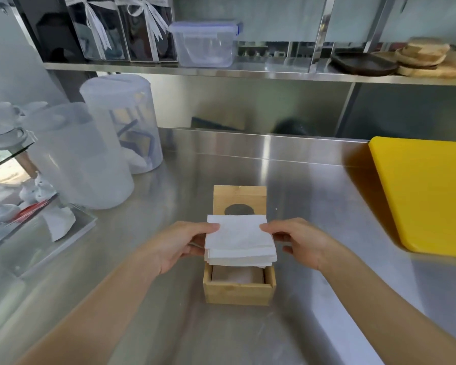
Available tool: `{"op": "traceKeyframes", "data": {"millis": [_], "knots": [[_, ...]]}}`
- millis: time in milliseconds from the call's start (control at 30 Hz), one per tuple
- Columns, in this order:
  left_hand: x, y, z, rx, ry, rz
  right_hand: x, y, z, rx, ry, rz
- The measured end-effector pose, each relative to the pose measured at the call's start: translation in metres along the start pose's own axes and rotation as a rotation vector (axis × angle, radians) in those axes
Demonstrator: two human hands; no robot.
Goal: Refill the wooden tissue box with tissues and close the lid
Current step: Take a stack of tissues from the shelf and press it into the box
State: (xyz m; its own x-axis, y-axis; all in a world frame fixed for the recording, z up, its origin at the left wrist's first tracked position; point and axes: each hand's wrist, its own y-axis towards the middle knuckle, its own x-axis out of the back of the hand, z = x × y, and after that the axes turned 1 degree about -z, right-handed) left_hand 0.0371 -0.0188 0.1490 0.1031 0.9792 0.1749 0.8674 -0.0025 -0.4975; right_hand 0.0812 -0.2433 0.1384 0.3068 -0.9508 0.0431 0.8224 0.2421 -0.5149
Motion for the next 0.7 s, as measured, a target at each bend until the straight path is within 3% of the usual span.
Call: {"op": "traceKeyframes", "data": {"millis": [433, 700], "knots": [[-0.005, 0.008, 0.015, 0.002, 0.11, -0.065, -0.004, 0.001, -0.014, 0.043, -0.067, -0.035], [-0.003, -0.003, 0.012, -0.047, 0.095, 0.059, -0.005, 0.002, -0.014, 0.113, -0.086, -0.028]]}}
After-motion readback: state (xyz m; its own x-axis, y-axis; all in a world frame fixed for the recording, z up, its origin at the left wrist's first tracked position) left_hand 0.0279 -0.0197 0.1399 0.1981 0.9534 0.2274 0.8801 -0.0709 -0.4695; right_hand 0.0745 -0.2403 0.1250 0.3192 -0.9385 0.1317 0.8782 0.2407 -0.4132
